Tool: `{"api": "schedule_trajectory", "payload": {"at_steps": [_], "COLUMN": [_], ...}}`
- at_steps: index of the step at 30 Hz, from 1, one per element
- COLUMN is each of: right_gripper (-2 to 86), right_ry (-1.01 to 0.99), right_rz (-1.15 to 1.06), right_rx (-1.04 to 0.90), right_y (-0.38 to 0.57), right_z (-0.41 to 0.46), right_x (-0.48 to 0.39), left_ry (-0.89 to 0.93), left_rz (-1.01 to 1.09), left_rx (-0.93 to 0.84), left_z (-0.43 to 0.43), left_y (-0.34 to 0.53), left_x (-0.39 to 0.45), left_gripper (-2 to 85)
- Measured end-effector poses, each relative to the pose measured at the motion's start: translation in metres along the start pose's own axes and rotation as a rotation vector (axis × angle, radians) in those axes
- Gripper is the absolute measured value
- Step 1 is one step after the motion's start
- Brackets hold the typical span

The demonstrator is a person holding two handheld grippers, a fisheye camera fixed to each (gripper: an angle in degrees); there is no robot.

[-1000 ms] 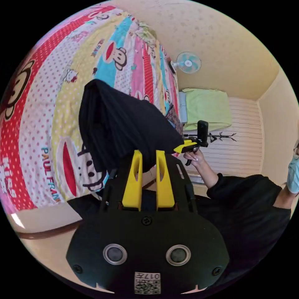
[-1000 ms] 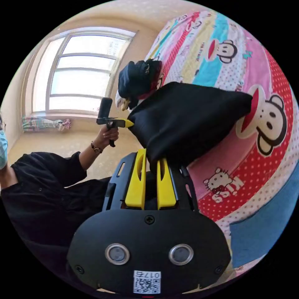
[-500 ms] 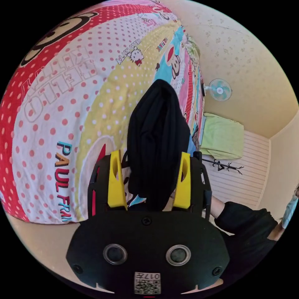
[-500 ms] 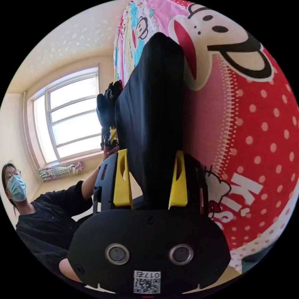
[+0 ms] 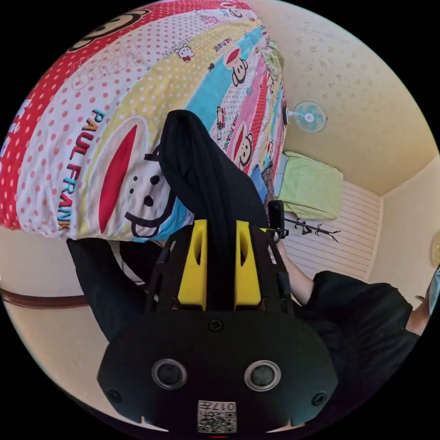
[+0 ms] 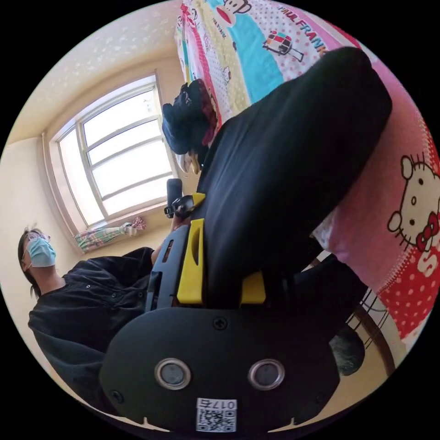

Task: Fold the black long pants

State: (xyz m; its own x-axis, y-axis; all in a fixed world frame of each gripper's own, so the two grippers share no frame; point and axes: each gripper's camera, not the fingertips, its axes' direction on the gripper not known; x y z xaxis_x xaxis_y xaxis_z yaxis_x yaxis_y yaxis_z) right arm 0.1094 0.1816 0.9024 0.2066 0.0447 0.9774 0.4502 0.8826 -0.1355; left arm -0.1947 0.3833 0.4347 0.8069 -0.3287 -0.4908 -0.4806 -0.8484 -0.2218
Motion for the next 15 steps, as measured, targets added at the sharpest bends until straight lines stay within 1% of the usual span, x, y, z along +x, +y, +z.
{"api": "schedule_trajectory", "payload": {"at_steps": [3, 5, 6, 8, 9, 11, 12, 14, 15], "right_gripper": [8.8, 8.8, 8.8, 8.7, 8.7, 8.8, 8.8, 8.8, 8.9], "right_ry": [0.011, 0.008, 0.007, -0.01, -0.017, -0.039, -0.043, -0.028, -0.016], "right_rz": [-0.102, -0.209, -0.245, -0.386, -0.424, -0.599, -0.64, -0.771, -0.799], "right_rx": [-0.073, -0.125, -0.137, -0.181, -0.193, -0.253, -0.27, -0.314, -0.32], "right_y": [-0.008, -0.031, -0.039, -0.076, -0.087, -0.137, -0.15, -0.202, -0.215], "right_z": [0.025, 0.056, 0.065, 0.106, 0.118, 0.17, 0.184, 0.239, 0.253], "right_x": [-0.06, -0.113, -0.128, -0.188, -0.204, -0.274, -0.291, -0.354, -0.369], "left_ry": [-0.002, -0.017, -0.02, -0.058, -0.07, -0.126, -0.145, -0.253, -0.275], "left_rz": [0.034, 0.075, 0.088, 0.172, 0.197, 0.283, 0.301, 0.357, 0.358], "left_rx": [0.082, 0.213, 0.253, 0.434, 0.486, 0.703, 0.753, 0.914, 0.947], "left_z": [-0.059, -0.125, -0.144, -0.227, -0.249, -0.336, -0.356, -0.429, -0.446], "left_y": [0.037, 0.065, 0.071, 0.096, 0.103, 0.128, 0.133, 0.143, 0.143], "left_x": [0.022, 0.04, 0.044, 0.063, 0.068, 0.085, 0.089, 0.097, 0.096], "left_gripper": [9.3, 9.3, 9.3, 9.4, 9.4, 9.4, 9.4, 9.4, 9.4]}}
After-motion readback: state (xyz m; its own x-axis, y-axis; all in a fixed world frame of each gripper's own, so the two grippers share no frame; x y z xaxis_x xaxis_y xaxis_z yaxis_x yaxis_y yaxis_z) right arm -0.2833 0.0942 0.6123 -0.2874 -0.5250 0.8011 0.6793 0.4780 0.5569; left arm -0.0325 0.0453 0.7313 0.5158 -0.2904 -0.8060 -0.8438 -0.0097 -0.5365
